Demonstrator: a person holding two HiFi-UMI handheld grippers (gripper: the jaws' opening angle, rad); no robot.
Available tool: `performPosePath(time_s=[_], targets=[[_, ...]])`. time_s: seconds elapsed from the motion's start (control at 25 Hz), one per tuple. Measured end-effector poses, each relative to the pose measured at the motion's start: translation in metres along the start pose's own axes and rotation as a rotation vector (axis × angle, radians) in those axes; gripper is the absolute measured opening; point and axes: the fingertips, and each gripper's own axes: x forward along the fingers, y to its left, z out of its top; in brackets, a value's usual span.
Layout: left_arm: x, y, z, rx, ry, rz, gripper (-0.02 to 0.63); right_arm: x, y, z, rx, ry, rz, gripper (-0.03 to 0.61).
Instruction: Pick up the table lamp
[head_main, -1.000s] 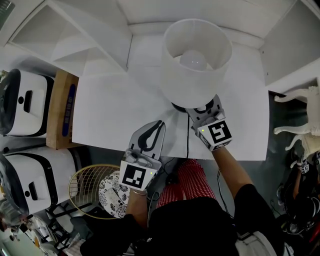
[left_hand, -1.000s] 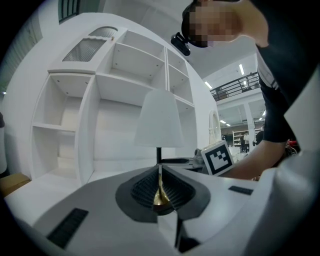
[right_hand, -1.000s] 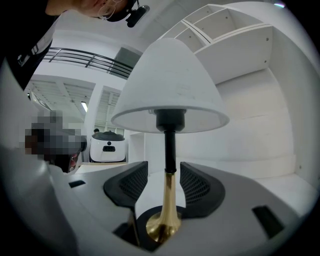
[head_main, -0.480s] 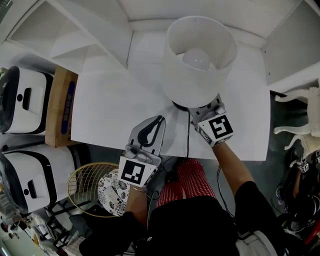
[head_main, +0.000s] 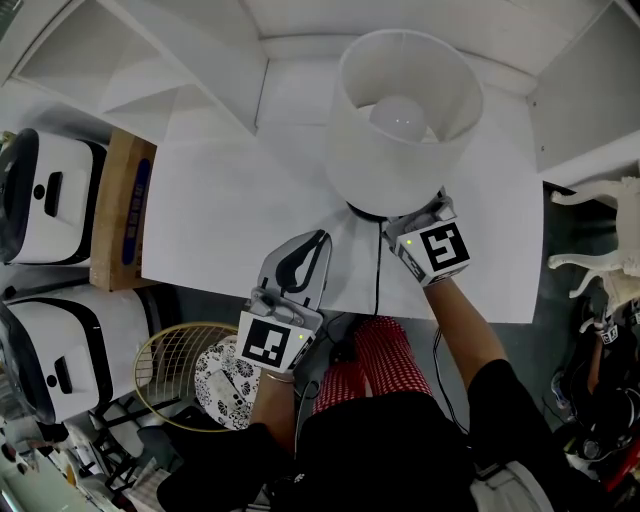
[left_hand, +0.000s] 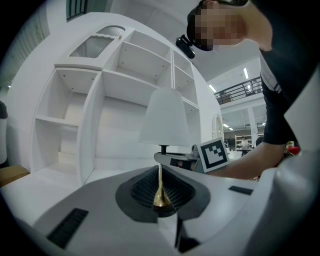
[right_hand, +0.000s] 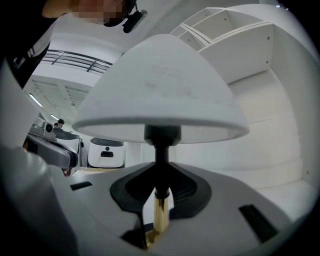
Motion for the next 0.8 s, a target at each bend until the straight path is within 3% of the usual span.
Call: performPosePath(time_s=[0.6, 0.8], targets=[[0.017, 0.001, -0.009, -0.02, -0.007, -0.008, 0.009, 0.0, 0.001, 0.0, -0.004, 0.0, 0.016, 0.074], [0.023, 0.007, -0.011, -0.019, -0.031, 0.042, 0.009, 0.0, 0.0, 0.001, -0.01, 0.009, 0.021, 0.074]])
